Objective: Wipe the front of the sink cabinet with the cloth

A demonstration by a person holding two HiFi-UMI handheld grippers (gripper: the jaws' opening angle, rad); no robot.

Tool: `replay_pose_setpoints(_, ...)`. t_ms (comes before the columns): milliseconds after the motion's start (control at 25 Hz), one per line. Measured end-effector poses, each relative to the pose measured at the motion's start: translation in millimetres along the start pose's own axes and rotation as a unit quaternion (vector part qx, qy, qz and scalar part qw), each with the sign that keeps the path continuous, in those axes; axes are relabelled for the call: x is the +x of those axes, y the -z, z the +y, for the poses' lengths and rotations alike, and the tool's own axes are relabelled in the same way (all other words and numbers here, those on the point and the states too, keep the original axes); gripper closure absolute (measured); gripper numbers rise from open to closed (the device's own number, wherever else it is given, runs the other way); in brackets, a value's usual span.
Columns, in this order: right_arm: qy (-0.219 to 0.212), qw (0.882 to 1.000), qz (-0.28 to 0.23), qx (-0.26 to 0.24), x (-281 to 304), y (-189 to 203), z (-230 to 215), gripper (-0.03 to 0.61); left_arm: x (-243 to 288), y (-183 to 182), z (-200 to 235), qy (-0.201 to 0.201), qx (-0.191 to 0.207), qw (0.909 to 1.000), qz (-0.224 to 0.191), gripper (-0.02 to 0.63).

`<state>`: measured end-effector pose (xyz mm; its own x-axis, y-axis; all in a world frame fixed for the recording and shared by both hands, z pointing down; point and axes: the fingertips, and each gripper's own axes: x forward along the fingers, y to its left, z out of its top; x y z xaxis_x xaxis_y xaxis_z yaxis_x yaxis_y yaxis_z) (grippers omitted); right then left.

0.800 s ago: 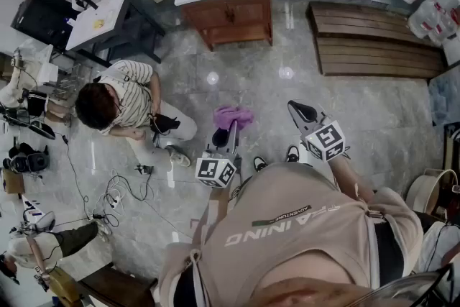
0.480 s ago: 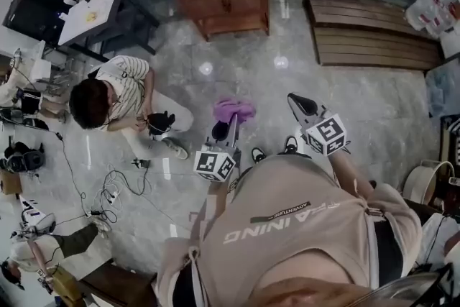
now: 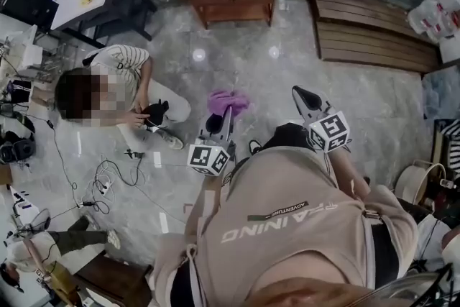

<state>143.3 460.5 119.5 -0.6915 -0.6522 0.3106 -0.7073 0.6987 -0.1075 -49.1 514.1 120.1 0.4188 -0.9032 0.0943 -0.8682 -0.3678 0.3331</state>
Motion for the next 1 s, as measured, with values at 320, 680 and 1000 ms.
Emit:
replay_pose_setpoints(320, -0.012, 1.000, -0.002, 0.000, 57.7, -13.2, -28.3, 0.565, 38.5, -14.0, 46.3, -0.028, 0.001, 0.9996, 0.001, 0.546)
replay_pose_setpoints(680, -0.071, 0.997, -0.010, -0.003, 132.5, -31.2, -97.6, 0.566, 141.4, -59.3, 60.4, -0.059, 0.022, 0.9980, 0.000, 0.546)
replay_pose_setpoints(1000, -0.102, 0.994, -0.016, -0.018, 180.7, -50.7, -145.6, 0.566, 208.2, -77.1, 77.5, -0.086, 0.028, 0.9957, -0.019, 0.546)
